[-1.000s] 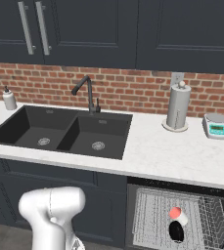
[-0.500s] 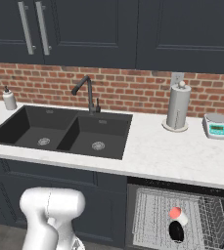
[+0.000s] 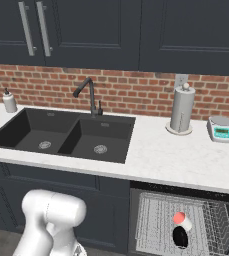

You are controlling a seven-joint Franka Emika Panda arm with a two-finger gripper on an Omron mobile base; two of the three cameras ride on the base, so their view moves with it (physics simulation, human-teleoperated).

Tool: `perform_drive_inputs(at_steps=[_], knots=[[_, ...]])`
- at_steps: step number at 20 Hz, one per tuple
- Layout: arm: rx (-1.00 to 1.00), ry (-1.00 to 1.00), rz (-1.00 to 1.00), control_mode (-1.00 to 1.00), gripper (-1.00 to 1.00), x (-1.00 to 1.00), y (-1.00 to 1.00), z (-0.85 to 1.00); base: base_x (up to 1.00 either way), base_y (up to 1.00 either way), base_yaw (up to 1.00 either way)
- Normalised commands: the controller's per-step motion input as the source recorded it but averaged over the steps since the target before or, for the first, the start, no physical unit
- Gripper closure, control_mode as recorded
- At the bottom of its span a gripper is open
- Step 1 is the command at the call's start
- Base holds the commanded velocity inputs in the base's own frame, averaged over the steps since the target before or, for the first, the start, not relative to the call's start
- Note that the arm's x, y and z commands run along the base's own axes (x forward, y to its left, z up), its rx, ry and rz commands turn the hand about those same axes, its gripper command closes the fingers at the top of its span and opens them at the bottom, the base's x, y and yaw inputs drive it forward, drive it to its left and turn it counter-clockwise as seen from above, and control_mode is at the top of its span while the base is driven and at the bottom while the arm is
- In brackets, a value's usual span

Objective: Pick up the cup and bowl from the counter, place them in the dishwasher, and close the dishwasher door.

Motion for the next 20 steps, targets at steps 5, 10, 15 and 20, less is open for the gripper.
perform_drive_inputs(at_steps=[5, 10, 15, 20], knots=[[0.00, -0.27, 0.00, -1.00, -1.00, -0.34, -0.59, -0.06, 0.00, 0.00, 0.00], [0.00, -0.28, 0.00, -1.00, -1.00, -0.41, -0.71, -0.02, 0.00, 0.00, 0.00], [0.00, -0.10, 0.01, -1.00, -1.00, -0.17, -0.51, -0.38, 0.00, 0.00, 0.00], [0.00, 0.03, 0.10, -1.00, -1.00, 0.00, -0.22, -0.96, 0.00, 0.00, 0.00]])
